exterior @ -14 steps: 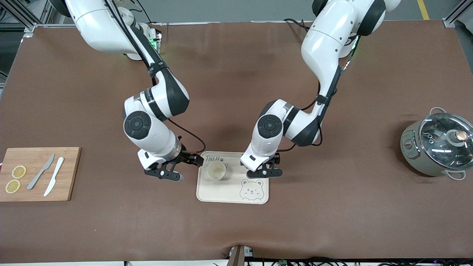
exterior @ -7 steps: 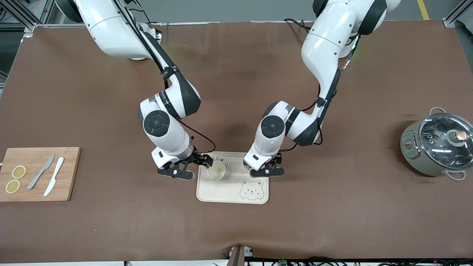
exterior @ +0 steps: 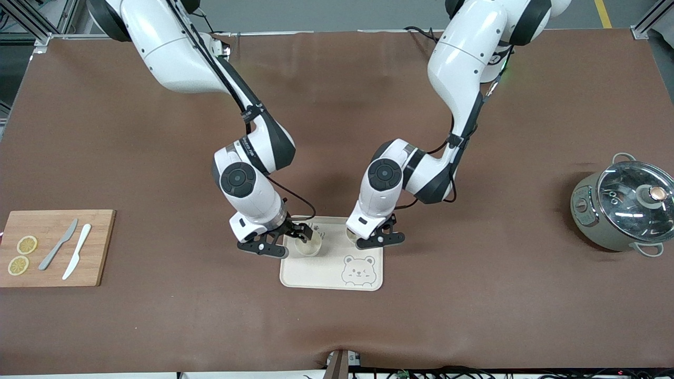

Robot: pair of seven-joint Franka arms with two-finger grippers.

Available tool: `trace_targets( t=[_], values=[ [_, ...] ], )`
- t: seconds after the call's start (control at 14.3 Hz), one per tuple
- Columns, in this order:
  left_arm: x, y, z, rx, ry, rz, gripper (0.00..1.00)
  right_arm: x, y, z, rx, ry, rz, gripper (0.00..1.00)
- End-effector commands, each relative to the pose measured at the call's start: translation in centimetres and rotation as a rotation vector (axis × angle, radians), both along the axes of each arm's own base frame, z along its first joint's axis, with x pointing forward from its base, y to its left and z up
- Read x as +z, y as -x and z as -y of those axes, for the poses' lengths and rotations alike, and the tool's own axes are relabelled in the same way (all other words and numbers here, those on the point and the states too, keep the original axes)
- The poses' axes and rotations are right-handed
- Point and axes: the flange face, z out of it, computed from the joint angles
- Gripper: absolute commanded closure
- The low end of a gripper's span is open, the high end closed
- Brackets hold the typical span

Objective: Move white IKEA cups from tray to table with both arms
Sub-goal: 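Close the left and right grippers on the two white cups, then carry the cup toward the pot while the right gripper lifts its cup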

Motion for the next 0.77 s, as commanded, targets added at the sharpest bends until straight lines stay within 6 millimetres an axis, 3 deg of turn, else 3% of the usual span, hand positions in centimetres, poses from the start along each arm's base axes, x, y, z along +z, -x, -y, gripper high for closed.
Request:
trace_targets(
  t=[0.0,0.21,0.35,0.42,0.7],
  values=[
    [0.7,0.5,-0.2,0.015,0.002,0.011,1.0,-0.8,-0.1,-0.8,-0.009,0.011,0.016,0.0],
    [0.7,0.4,-0.5,0.015,-0.005,0.013,1.0,-1.8,0.1,-1.1,0.001,0.019,0.021,0.0],
    [2.0,0.4,-1.1,0.018,-0.009,0.015,1.0,-2.4,0.0,-1.1,-0.002,0.02,0.021,0.0],
    [3.5,0.5,-2.0,0.024,-0.006,0.02,1.0,-2.9,0.0,-1.0,-0.002,0.022,0.017,0.0],
    [9.0,-0.3,-9.3,0.026,-0.004,0.029,1.0,-4.2,0.3,-1.0,0.017,0.051,0.014,0.0]
  ],
)
